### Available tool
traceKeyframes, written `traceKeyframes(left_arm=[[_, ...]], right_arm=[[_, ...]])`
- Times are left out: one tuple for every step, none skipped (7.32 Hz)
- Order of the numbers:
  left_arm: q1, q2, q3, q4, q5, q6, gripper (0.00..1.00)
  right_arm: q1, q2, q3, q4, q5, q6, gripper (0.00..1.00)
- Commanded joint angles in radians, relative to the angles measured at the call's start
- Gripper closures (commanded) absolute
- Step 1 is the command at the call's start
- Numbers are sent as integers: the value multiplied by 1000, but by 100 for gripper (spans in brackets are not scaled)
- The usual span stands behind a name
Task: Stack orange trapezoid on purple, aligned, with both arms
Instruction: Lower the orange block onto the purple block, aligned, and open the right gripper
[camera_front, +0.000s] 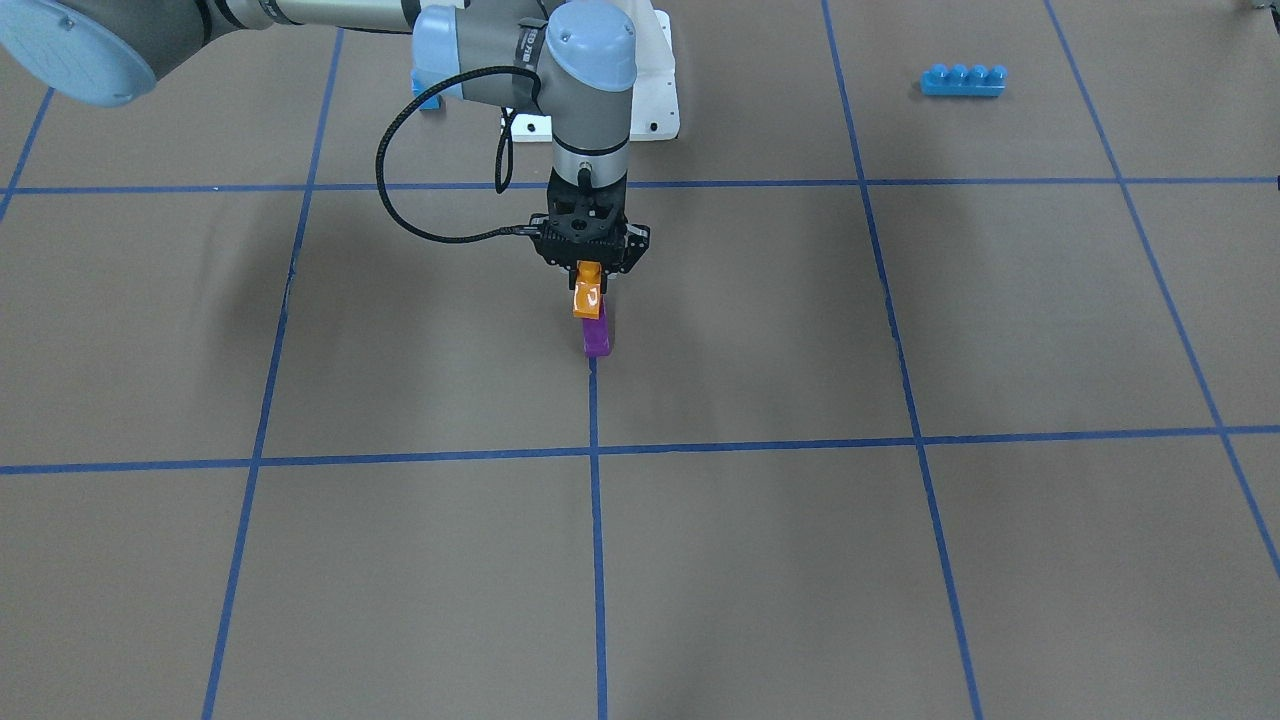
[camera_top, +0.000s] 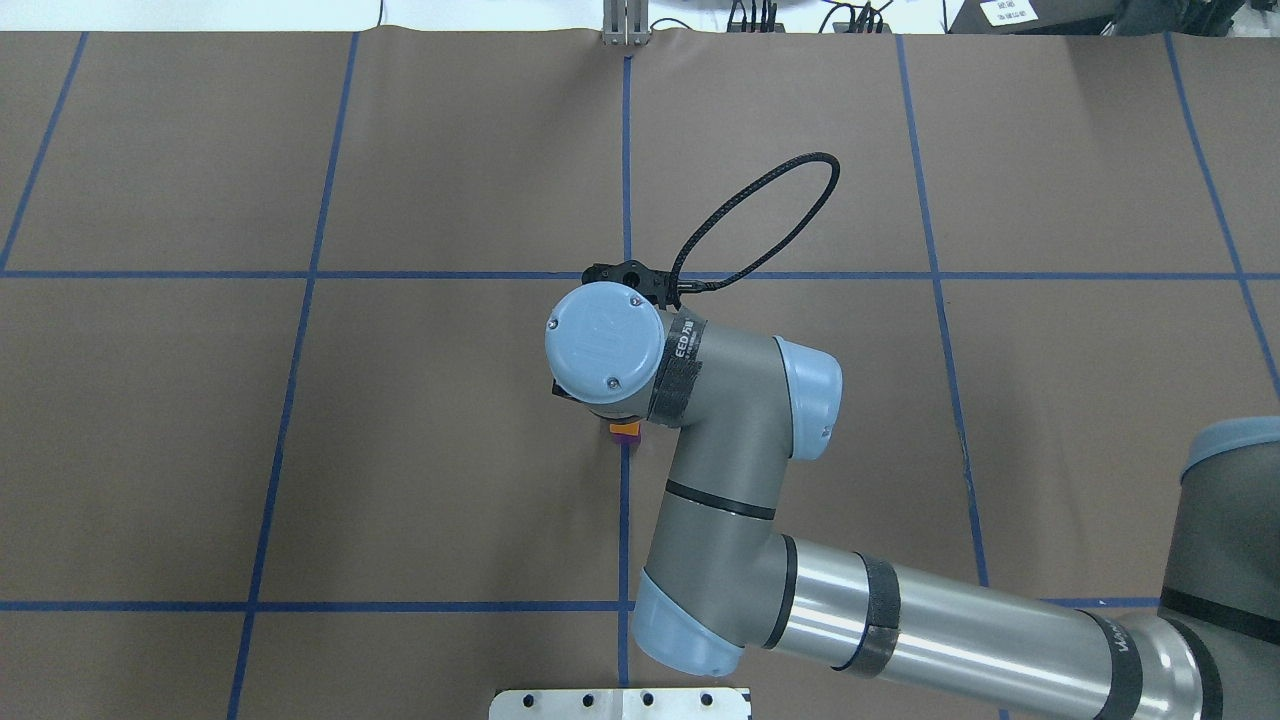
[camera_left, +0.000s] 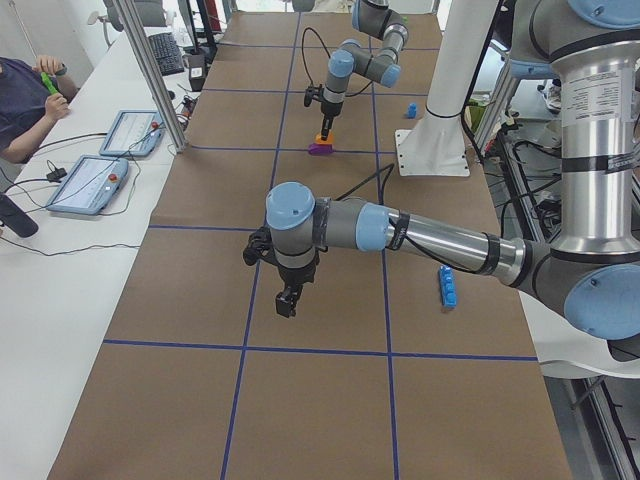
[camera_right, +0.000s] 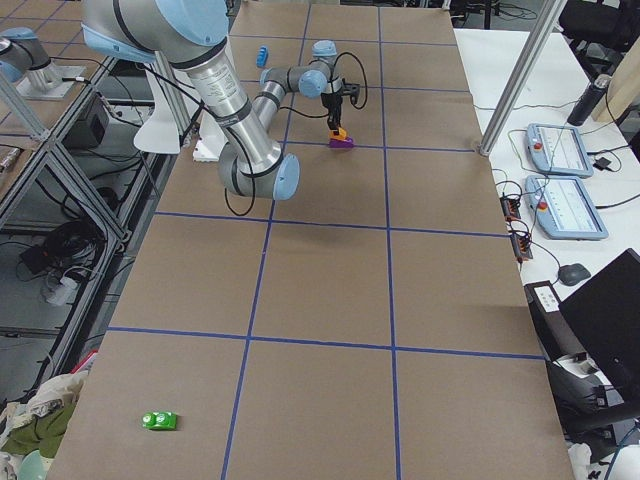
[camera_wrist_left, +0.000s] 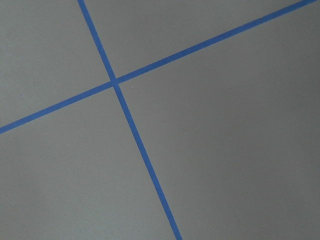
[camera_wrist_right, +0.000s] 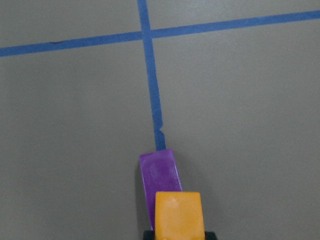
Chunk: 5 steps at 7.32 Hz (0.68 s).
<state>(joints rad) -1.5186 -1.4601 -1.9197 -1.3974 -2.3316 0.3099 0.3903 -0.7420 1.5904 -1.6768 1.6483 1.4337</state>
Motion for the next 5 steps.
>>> traceKeyframes(left_arm=[[0, 0, 1, 0, 0, 0, 0], [0, 0, 1, 0, 0, 0, 0], [2, 0, 2, 0, 0, 0, 0], [2, 0, 2, 0, 0, 0, 0], [0, 0, 2, 0, 0, 0, 0]], right_arm=[[-13, -4, -1, 0, -33, -21, 100], [-18, -5, -1, 2, -38, -22, 100], [-22, -4, -6, 3, -44, -22, 100], [-28, -5, -7, 5, -54, -22, 100], [-30, -5, -7, 6, -56, -24, 100]])
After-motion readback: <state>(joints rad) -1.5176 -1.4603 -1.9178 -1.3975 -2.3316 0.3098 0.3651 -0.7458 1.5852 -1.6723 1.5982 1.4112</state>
